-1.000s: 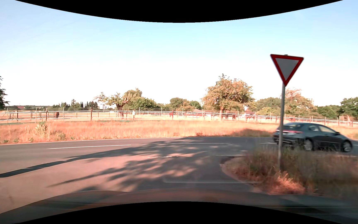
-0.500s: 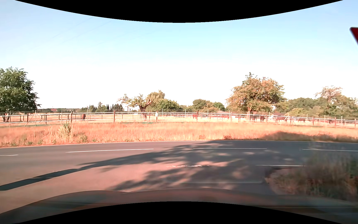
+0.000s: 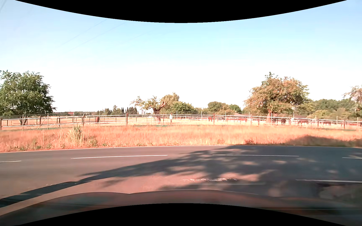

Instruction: Follow the waypoints while adhering to traffic rules and regulations

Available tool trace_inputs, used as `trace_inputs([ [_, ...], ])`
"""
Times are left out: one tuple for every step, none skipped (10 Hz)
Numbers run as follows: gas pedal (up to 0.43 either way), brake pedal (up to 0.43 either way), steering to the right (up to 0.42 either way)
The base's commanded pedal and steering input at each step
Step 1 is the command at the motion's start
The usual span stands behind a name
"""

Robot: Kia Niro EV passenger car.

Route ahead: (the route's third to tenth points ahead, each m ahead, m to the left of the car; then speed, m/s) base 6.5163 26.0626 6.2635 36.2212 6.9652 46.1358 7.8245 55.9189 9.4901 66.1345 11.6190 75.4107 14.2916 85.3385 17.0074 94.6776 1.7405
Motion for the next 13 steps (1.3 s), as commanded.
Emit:
trace_inputs([
  [0.000, 0.244, -0.246],
  [0.000, 0.244, -0.236],
  [0.000, 0.244, -0.221],
  [0.000, 0.238, -0.205],
  [0.000, 0.244, -0.190],
  [0.000, 0.238, -0.178],
  [0.000, 0.238, -0.170],
  [0.000, 0.238, -0.159],
  [0.000, 0.232, -0.149],
  [0.000, 0.226, -0.143],
  [0.000, 0.207, -0.135],
  [0.000, 0.171, -0.126],
  [0.000, 0.140, -0.120],
])
